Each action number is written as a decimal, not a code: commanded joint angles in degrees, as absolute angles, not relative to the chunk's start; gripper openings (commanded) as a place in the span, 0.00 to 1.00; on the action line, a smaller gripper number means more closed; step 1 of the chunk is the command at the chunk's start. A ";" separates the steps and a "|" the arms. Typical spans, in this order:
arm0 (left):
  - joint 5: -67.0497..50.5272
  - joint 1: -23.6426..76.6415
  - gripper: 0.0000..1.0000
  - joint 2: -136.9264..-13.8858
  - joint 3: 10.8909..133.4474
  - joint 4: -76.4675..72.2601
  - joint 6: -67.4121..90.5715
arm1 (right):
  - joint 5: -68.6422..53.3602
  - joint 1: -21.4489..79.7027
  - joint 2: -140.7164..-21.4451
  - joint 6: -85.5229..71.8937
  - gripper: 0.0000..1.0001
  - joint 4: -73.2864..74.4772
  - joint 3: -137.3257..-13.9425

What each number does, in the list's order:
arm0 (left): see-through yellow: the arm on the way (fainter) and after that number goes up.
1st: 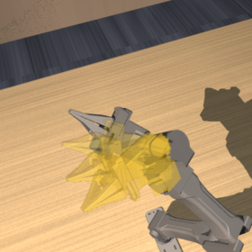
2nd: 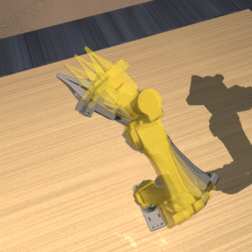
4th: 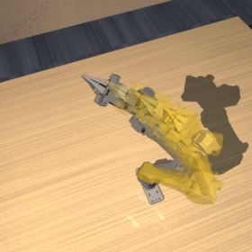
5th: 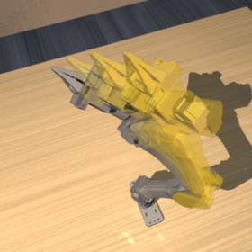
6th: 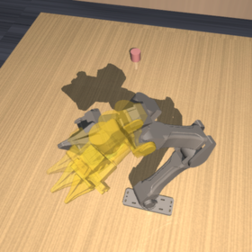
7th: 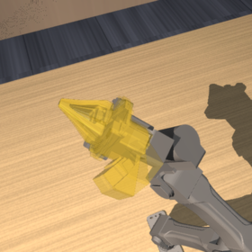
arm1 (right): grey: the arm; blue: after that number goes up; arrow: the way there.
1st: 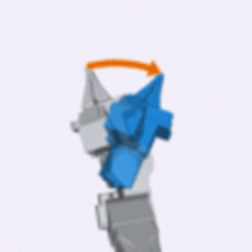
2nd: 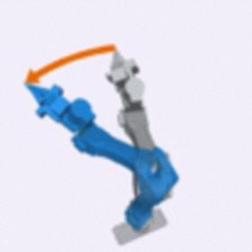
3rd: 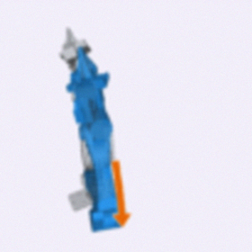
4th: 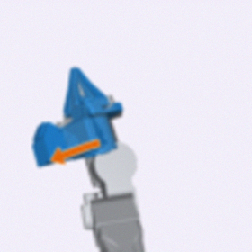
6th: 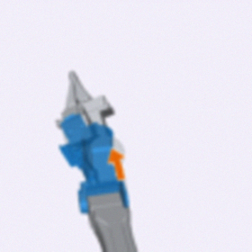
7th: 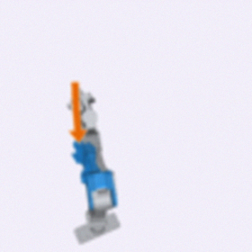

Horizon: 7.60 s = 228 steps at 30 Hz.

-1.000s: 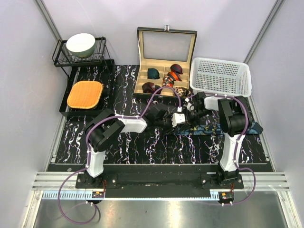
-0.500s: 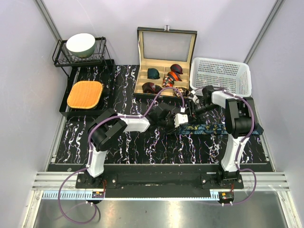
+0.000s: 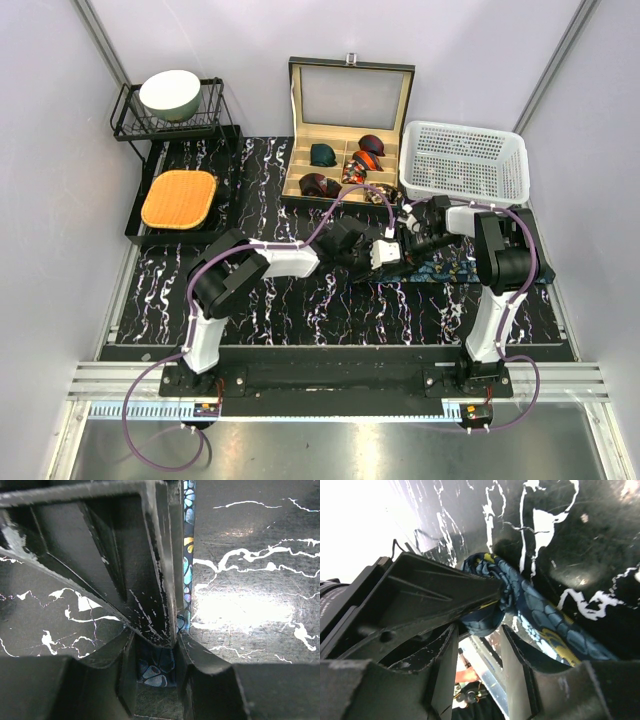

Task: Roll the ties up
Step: Roll the tie at the center of the board.

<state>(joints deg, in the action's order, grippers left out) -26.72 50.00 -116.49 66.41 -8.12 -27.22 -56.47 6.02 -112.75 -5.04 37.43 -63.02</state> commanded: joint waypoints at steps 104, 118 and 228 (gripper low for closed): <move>-27.86 47.90 0.30 -117.60 38.32 -52.40 -22.77 | -49.31 10.72 -122.44 9.85 0.00 45.97 -71.89; -35.68 45.71 0.49 -116.55 39.82 -42.27 -19.87 | -50.63 10.81 -119.26 10.81 0.00 46.23 -73.74; -16.88 49.04 0.00 -123.31 75.59 28.92 -28.92 | -54.67 10.63 -120.85 5.18 0.43 50.71 -75.67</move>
<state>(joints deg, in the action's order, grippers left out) -23.05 48.84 -117.38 78.15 16.78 -28.69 -55.99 9.50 -119.61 3.64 51.92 -75.83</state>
